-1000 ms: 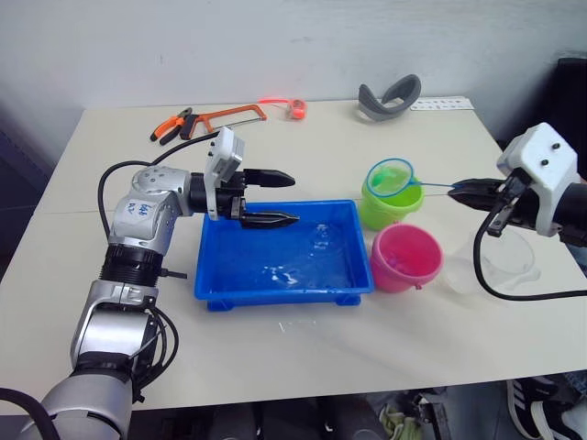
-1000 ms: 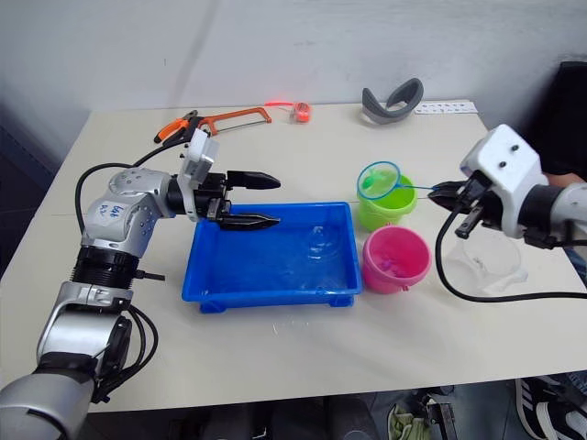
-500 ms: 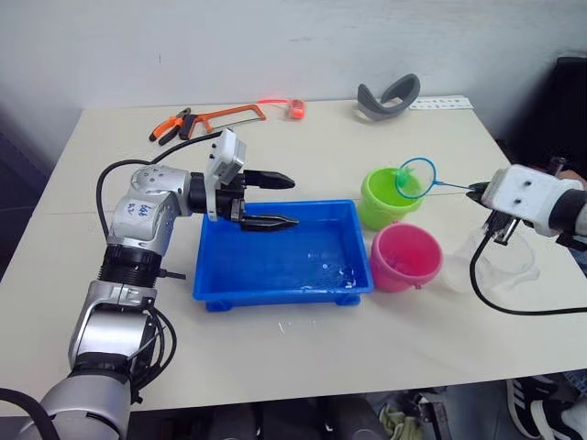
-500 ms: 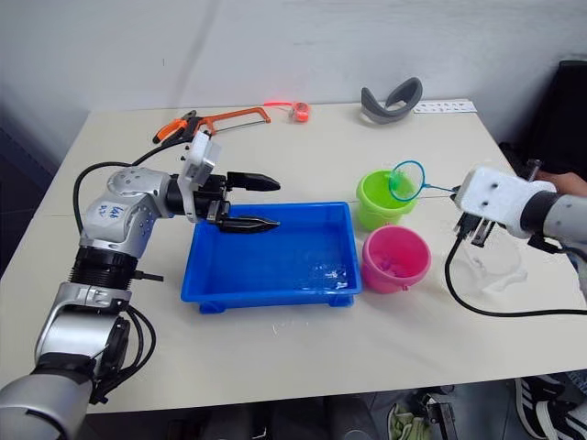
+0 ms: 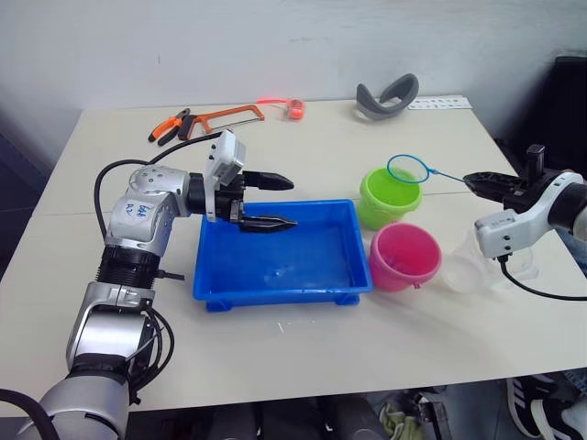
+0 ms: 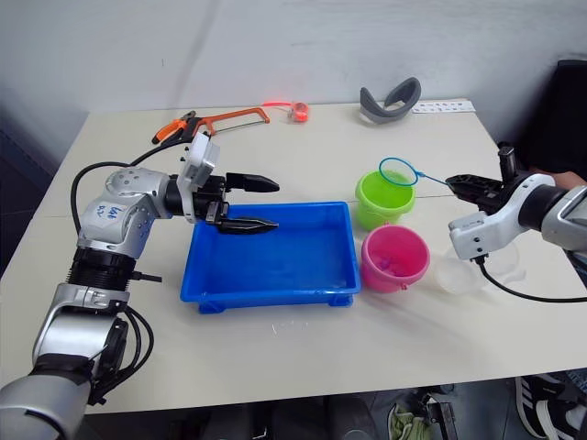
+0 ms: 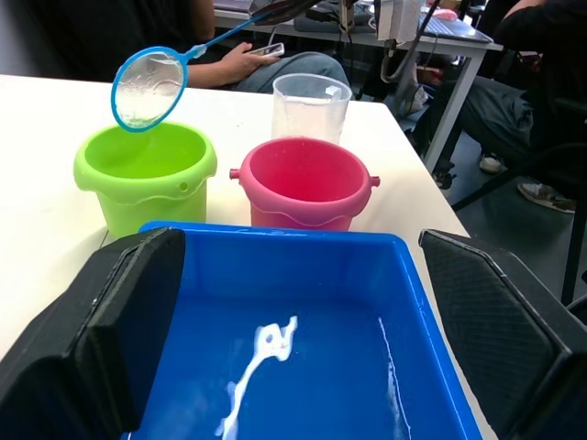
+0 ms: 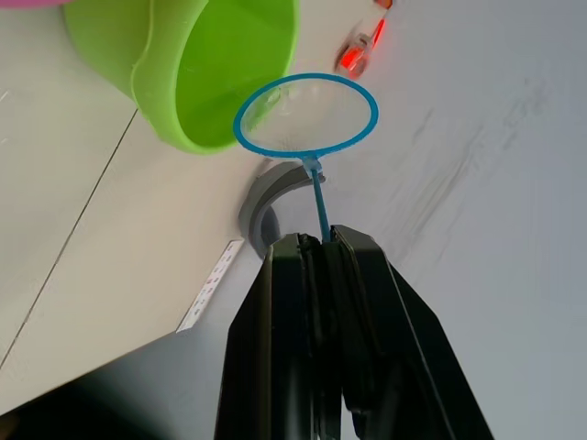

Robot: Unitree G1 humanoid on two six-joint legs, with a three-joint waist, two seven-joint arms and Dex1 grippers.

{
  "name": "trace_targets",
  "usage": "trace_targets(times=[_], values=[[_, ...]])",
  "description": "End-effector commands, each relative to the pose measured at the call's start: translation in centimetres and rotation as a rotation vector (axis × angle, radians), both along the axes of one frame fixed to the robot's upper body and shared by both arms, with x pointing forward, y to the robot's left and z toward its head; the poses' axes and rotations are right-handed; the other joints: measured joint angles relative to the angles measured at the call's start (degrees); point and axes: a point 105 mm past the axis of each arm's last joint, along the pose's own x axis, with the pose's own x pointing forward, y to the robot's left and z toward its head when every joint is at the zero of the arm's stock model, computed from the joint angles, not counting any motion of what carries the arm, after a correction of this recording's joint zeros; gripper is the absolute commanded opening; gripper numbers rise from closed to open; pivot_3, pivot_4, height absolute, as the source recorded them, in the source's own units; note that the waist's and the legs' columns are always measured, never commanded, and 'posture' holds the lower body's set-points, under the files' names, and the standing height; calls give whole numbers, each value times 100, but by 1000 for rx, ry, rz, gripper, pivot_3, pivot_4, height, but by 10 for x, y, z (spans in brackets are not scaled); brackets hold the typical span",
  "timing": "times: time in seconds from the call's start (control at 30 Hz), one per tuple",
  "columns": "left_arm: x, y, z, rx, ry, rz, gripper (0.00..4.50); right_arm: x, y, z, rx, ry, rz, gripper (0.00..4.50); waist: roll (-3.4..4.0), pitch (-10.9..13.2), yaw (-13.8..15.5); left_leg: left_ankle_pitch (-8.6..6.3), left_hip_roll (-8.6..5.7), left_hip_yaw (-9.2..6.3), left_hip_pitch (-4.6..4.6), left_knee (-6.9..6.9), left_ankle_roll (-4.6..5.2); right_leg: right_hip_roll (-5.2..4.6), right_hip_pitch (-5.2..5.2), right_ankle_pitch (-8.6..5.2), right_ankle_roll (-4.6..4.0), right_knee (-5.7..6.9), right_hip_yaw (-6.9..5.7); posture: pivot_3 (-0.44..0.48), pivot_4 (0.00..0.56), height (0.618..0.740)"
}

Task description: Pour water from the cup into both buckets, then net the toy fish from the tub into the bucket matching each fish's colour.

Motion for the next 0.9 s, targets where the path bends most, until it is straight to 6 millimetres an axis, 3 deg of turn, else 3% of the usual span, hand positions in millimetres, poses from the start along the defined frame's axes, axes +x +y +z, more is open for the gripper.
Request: trace_targets(times=[0.03, 0.2, 0.4, 0.53, 0.7, 0.9], values=[[-5, -1, 8, -3, -26, -20, 4452, 0, -9, 18, 223, 24, -62, 0, 0, 0, 1, 0, 0, 1, 1, 0, 0, 1, 1, 0, 0, 0, 0, 0, 150, 740], [-19, 11, 6, 40, 14, -62, 4452, -7, 0, 23, 839, 290, -134, 0, 1, 0, 4, 0, 5, -9, 14, 4, 0, 5, 21, 0, 0, 2, -4, 0, 150, 740], [-35, 25, 0, 97, 42, -94, 4452, -30, 30, 14, 1225, 657, -152, 0, 5, 0, 24, 3, 13, -22, 21, 1, -5, -6, 29, 0, -1, 5, -4, 0, 150, 740], [-41, 27, -1, 103, 56, -96, 4452, -44, 49, 9, 1370, 854, -140, 0, 5, 0, 75, 3, 6, -28, 21, 5, -5, -6, 37, 0, -1, -1, -2, 0, 150, 740], [-51, 23, -9, 119, 84, -138, 4452, -81, 82, -8, 1314, 1151, -52, 0, 5, 0, 163, 1, 4, -32, 13, 1, -2, 2, 33, 0, -1, -9, -1, 0, 150, 740], [-67, 32, -19, 185, 113, -171, 4452, -101, 99, -18, 1280, 1275, -11, 0, 4, 0, 163, 1, 0, -37, 6, 2, -1, 3, 33, 0, -1, -13, 1, 0, 150, 740]])
